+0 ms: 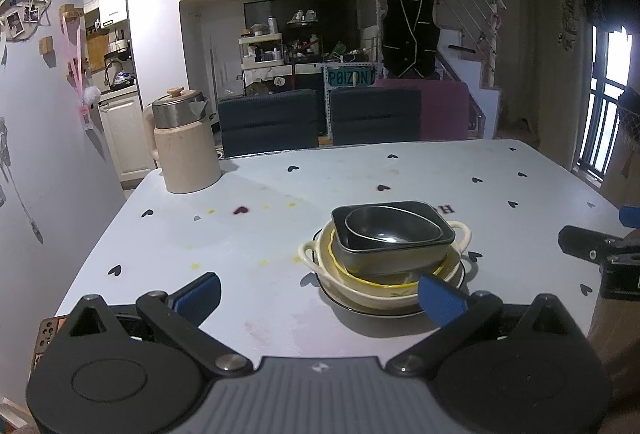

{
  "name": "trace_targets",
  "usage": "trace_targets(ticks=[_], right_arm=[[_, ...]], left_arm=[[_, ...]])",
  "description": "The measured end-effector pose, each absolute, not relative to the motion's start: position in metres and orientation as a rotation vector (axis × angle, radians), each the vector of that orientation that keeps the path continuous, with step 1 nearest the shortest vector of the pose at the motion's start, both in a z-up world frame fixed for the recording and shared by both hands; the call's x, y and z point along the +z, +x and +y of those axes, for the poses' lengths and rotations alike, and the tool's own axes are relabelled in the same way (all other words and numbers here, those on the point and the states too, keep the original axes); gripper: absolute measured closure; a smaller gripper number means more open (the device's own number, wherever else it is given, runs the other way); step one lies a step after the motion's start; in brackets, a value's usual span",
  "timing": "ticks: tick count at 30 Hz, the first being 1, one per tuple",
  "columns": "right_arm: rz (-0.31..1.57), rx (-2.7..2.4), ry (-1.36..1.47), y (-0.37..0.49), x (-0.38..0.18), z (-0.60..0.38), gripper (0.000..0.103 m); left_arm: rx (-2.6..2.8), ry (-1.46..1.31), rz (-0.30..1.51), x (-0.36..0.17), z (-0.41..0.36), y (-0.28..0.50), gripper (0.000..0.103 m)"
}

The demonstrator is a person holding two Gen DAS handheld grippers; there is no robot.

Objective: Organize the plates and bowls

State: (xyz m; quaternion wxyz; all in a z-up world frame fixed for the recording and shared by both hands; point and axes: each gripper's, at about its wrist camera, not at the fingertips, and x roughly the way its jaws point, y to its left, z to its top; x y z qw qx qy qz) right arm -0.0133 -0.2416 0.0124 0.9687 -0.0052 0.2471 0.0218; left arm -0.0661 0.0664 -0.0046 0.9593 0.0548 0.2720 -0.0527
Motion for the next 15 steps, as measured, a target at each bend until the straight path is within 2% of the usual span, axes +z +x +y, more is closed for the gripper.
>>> trace_targets(ticks=[15], right_arm=[[0.502,0.045,-0.011,-0.0133,0.0125,-0.2398,0.000]], left_arm=[[-0.104,0.112,0.554,-0.0050,0.0666,-0.0655,0.000]])
